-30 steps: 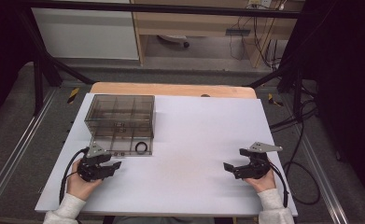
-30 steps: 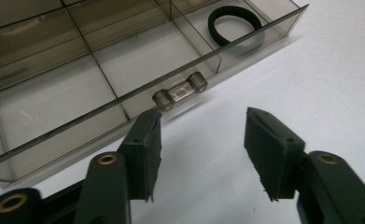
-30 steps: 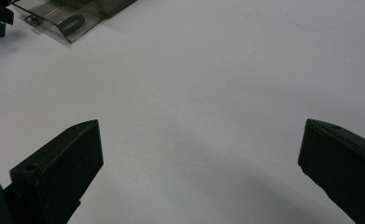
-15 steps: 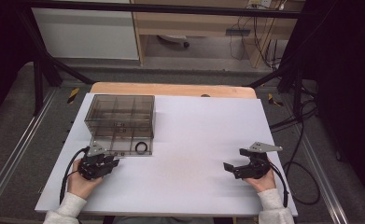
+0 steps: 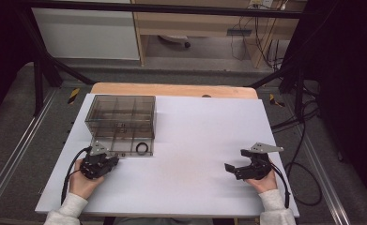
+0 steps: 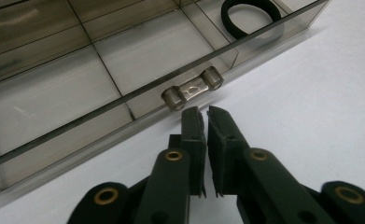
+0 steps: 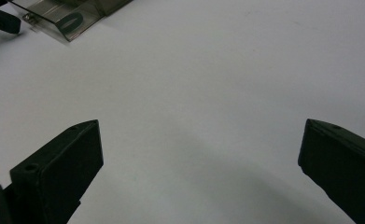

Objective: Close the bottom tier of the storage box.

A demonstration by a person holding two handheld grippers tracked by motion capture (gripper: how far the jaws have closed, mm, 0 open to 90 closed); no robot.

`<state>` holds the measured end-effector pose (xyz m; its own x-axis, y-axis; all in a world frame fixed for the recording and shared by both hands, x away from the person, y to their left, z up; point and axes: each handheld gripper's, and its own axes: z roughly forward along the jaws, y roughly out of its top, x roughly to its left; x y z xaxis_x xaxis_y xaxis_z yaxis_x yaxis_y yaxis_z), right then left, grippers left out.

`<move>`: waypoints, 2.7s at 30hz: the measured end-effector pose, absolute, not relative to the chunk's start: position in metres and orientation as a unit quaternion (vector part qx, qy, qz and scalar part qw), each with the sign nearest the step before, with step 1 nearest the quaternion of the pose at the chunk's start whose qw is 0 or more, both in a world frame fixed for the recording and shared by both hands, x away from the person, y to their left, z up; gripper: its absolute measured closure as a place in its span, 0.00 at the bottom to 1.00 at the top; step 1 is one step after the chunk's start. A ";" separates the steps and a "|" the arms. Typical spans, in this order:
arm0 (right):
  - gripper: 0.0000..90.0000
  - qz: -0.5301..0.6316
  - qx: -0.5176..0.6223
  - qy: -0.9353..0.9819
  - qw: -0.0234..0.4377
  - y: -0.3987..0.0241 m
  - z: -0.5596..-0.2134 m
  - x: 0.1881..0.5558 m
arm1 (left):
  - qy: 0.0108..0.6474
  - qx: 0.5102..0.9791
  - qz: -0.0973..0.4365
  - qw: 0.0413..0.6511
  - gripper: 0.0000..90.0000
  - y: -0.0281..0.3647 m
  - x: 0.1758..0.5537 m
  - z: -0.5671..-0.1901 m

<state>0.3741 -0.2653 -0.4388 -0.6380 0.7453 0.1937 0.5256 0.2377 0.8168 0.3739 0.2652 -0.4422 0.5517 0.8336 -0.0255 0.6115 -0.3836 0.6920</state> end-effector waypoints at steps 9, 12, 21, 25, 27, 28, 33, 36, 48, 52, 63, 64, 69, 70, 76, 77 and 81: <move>0.00 0.463 0.409 0.777 0.119 -0.265 -0.439 0.374 | 0.441 0.819 0.168 0.327 1.00 0.262 0.377 -0.444; 0.00 0.463 0.408 0.778 0.120 -0.265 -0.439 0.374 | 0.440 0.819 0.170 0.325 1.00 0.262 0.377 -0.444; 0.00 0.463 0.408 0.778 0.120 -0.265 -0.439 0.374 | 0.442 0.818 0.170 0.327 1.00 0.260 0.380 -0.446; 0.01 0.463 0.410 0.777 0.119 -0.265 -0.438 0.374 | 0.442 0.817 0.165 0.333 1.00 0.261 0.381 -0.446; 0.00 0.464 0.408 0.777 0.120 -0.265 -0.438 0.374 | 0.440 0.817 0.166 0.334 1.00 0.260 0.381 -0.446; 0.00 0.464 0.407 0.777 0.121 -0.266 -0.438 0.374 | 0.440 0.817 0.167 0.334 1.00 0.260 0.381 -0.446; 0.00 0.464 0.408 0.777 0.121 -0.265 -0.438 0.374 | 0.438 0.817 0.173 0.333 1.00 0.258 0.381 -0.446; 0.00 0.464 0.408 0.777 0.120 -0.265 -0.438 0.374 | 0.439 0.817 0.173 0.332 1.00 0.258 0.381 -0.447; 0.00 0.464 0.407 0.777 0.121 -0.265 -0.438 0.374 | 0.444 0.810 0.178 0.339 1.00 0.260 0.383 -0.446; 0.00 0.464 0.408 0.777 0.121 -0.265 -0.438 0.374 | 0.444 0.809 0.178 0.342 1.00 0.260 0.383 -0.446; 0.01 0.465 0.407 0.776 0.121 -0.266 -0.438 0.374 | 0.442 0.808 0.180 0.346 1.00 0.259 0.384 -0.445; 0.01 0.465 0.408 0.776 0.121 -0.266 -0.438 0.374 | 0.443 0.807 0.180 0.346 1.00 0.259 0.384 -0.445; 0.00 0.466 0.407 0.776 0.122 -0.266 -0.438 0.374 | 0.444 0.806 0.181 0.348 1.00 0.258 0.384 -0.444; 0.00 0.466 0.407 0.776 0.122 -0.266 -0.438 0.374 | 0.444 0.806 0.182 0.348 1.00 0.258 0.385 -0.444; 0.00 0.466 0.406 0.777 0.122 -0.266 -0.438 0.374 | 0.441 0.808 0.184 0.345 1.00 0.257 0.384 -0.444; 0.00 0.466 0.406 0.776 0.122 -0.266 -0.438 0.374 | 0.442 0.807 0.184 0.346 1.00 0.257 0.385 -0.444; 0.00 0.466 0.407 0.777 0.121 -0.265 -0.438 0.374 | 0.441 0.807 0.192 0.342 1.00 0.255 0.385 -0.444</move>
